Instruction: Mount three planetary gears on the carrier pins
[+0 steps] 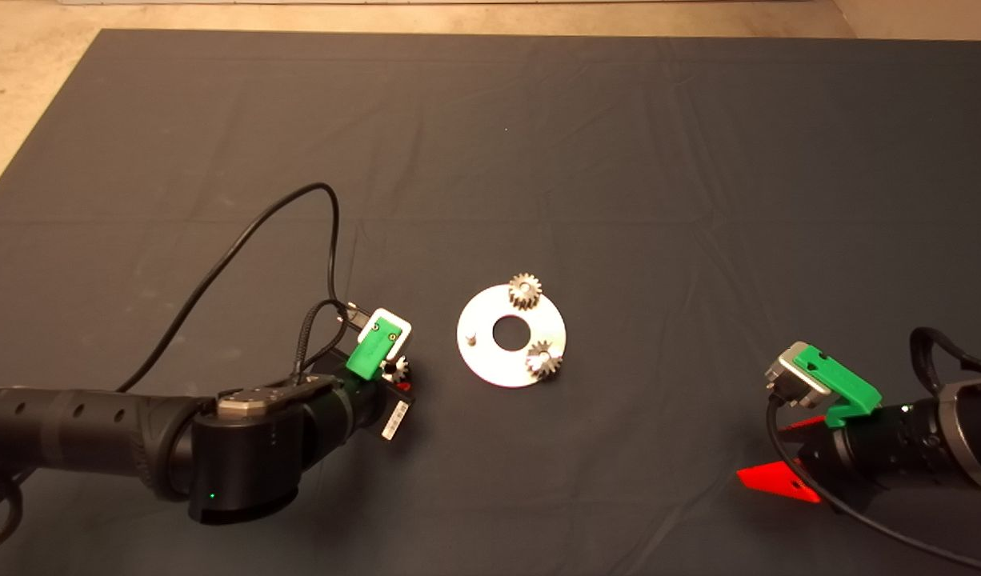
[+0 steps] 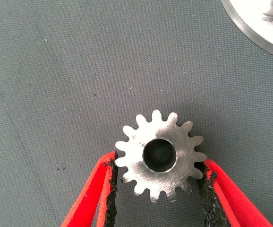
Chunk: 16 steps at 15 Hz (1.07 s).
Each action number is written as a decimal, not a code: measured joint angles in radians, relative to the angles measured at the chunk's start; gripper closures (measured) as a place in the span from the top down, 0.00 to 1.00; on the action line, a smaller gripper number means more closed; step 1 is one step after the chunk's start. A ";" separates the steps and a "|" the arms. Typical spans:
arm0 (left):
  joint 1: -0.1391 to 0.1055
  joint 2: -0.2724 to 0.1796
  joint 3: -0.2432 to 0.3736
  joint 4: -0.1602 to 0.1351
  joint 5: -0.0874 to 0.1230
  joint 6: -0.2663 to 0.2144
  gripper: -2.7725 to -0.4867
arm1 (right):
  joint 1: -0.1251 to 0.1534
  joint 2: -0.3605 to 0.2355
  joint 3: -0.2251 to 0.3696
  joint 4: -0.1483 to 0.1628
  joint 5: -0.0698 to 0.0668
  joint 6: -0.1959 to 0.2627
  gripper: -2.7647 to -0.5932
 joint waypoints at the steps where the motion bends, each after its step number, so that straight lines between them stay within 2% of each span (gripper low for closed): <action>1: 0.000 0.000 0.000 0.000 0.000 0.000 0.23 | 0.000 0.000 0.000 0.000 0.000 0.000 0.67; 8: 0.000 0.000 0.000 0.004 0.000 0.001 0.18 | 0.000 -0.011 0.000 0.000 0.000 0.000 0.67; 12: 0.000 -0.009 0.001 0.004 -0.009 0.011 0.14 | 0.000 -0.012 0.000 0.000 0.000 0.000 0.67; 14: 0.000 -0.027 0.013 0.004 -0.005 0.035 0.11 | 0.000 -0.031 0.000 0.000 0.001 0.000 0.67; 16: 0.000 -0.052 0.050 0.004 0.011 0.039 0.11 | 0.000 -0.039 0.000 0.000 0.001 -0.001 0.67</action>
